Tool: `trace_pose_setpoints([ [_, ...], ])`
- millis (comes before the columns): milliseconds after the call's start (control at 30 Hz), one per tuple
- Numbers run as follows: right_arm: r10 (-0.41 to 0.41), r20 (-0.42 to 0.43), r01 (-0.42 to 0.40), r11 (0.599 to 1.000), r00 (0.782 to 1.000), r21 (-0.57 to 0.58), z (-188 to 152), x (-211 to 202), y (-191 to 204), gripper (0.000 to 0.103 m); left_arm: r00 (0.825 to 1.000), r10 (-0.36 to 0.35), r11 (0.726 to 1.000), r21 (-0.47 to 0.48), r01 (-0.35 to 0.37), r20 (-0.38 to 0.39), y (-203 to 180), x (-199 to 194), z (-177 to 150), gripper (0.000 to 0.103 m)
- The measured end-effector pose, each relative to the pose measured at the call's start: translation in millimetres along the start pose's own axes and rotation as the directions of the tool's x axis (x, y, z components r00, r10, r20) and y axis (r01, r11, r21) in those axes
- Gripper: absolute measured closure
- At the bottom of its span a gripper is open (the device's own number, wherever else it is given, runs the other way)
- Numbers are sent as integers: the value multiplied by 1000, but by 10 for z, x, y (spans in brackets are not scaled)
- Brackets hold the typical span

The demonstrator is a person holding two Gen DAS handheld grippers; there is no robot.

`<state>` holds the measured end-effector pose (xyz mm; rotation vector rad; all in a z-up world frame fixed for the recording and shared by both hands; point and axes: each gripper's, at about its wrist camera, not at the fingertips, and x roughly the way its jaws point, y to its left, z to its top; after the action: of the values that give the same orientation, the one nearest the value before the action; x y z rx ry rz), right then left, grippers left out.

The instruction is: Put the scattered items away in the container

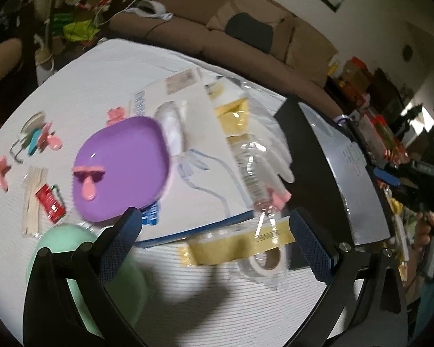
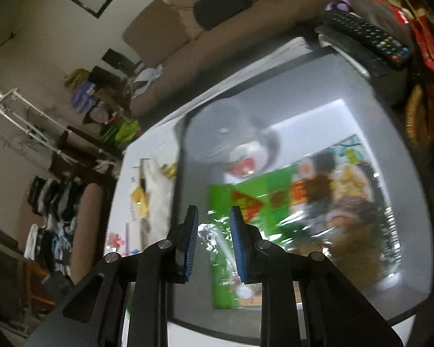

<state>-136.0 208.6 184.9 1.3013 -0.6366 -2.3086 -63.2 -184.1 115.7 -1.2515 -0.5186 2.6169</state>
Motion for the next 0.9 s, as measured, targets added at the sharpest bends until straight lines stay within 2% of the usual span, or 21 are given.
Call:
trace_pose_setpoints([
  [100,3,-12,-4,996,1000,-84,-92,-32,100,78,1000,-12,1000,-11,12,-19,-71,86,16,1],
  [200,-60,-45,51,981,997,-189,-203,50,203,69,999,-15,1000,17,15,-45,-172,160,-19,1],
  [233,-76,-75,58,975,994,-216,-237,113,215,61,998,-19,999,38,21,-54,-221,173,-46,1],
  [267,-92,-125,60,970,988,-237,-271,205,217,48,998,-16,998,63,20,-61,-273,183,-77,1],
  [333,-143,-228,73,955,963,-288,-335,459,243,44,998,-3,994,106,10,-69,-361,203,-130,2],
  [367,-179,-268,86,942,947,-326,-359,589,272,44,997,-7,994,109,15,-72,-375,208,-141,7],
  [433,-253,-354,104,915,900,-390,-397,866,313,44,996,-30,995,88,37,-84,-369,223,-145,15],
  [467,-277,-393,101,906,877,-412,-422,993,318,44,995,-34,996,80,41,-89,-364,233,-142,15],
  [533,-340,-445,116,882,828,-457,-465,1252,318,46,996,-22,996,83,29,-87,-380,241,-135,15],
  [600,-408,-452,142,845,793,-515,-493,1432,332,47,996,-24,996,88,32,-83,-400,232,-125,15],
  [667,-434,-477,137,832,765,-538,-511,1536,349,68,996,-27,995,94,34,-80,-434,228,-116,15],
  [733,-457,-498,125,816,737,-565,-540,1608,363,70,997,-25,994,103,33,-78,-468,228,-108,15],
  [767,-463,-513,118,814,722,-569,-551,1643,356,75,997,-26,994,104,34,-79,-482,238,-98,15],
  [833,-453,-530,104,821,716,-561,-555,1664,347,82,996,-28,994,105,36,-82,-504,250,-93,15],
  [900,-420,-524,77,828,741,-555,-539,1576,368,88,996,-28,994,103,37,-84,-518,263,-90,15],
])
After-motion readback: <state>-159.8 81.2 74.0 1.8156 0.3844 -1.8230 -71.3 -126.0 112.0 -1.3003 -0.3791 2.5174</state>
